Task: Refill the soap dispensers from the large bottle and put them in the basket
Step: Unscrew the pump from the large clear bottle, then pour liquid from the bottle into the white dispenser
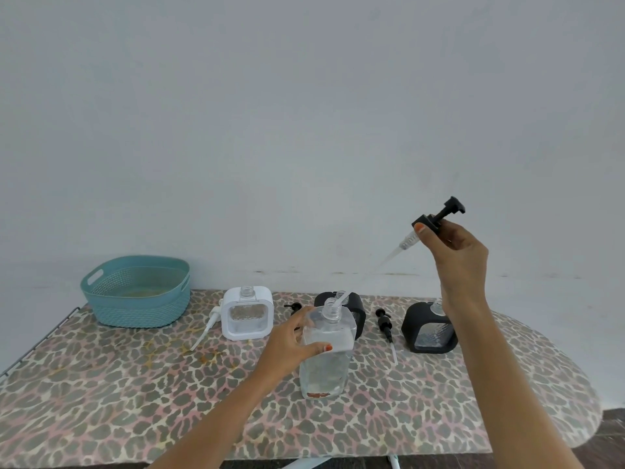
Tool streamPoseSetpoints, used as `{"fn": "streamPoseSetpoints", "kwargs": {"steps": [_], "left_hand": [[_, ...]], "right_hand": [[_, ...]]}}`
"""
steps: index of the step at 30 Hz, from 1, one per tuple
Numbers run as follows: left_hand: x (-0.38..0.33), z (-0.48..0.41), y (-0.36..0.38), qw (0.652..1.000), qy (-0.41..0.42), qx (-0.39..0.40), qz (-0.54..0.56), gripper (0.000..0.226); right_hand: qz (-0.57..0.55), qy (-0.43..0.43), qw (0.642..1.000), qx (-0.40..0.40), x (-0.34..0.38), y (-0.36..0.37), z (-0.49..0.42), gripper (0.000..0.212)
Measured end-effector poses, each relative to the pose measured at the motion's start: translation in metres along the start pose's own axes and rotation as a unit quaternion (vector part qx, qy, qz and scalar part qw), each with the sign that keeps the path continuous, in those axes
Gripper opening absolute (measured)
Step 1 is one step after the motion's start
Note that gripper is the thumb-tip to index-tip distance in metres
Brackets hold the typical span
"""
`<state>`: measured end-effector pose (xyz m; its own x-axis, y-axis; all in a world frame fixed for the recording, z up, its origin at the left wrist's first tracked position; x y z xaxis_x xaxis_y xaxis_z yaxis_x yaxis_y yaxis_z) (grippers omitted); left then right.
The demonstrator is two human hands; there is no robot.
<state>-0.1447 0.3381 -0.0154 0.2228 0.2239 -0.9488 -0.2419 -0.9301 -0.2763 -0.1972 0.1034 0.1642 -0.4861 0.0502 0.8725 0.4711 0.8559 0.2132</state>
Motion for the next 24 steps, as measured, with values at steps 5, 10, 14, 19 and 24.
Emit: {"fn": "streamPoseSetpoints", "kwargs": {"steps": [5, 10, 14, 19, 24], "left_hand": [[-0.001, 0.000, 0.000, 1.000, 0.001, -0.001, -0.004, 0.068], [-0.002, 0.000, 0.000, 1.000, 0.005, -0.003, -0.010, 0.072], [-0.001, 0.000, 0.000, 1.000, -0.004, -0.006, 0.003, 0.069], [0.001, -0.001, 0.000, 1.000, -0.008, -0.013, -0.005, 0.075], [0.001, -0.001, -0.001, 1.000, -0.006, -0.022, -0.010, 0.076]], "right_hand": [[-0.014, 0.018, 0.999, -0.030, -0.003, -0.017, -0.002, 0.018], [-0.088, 0.102, 0.985, -0.104, -0.028, -0.060, -0.003, 0.006], [-0.079, 0.183, 0.966, -0.167, -0.069, -0.100, 0.005, 0.004], [0.035, 0.296, 0.926, -0.231, -0.139, -0.147, 0.028, 0.023], [0.154, 0.405, 0.866, -0.250, -0.201, -0.178, 0.061, 0.039]]}}
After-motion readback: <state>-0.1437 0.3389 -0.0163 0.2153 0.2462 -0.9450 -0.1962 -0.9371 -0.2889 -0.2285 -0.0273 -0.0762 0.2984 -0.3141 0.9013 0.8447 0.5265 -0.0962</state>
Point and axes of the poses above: each hand's wrist, its own z-axis away from the middle knuckle, its own y-axis out of the palm, x = y × z, the point moved 6 cm from there along -z, towards the middle knuckle, and after that the axes turned 2 degrees about x, right-handed, at the moved point
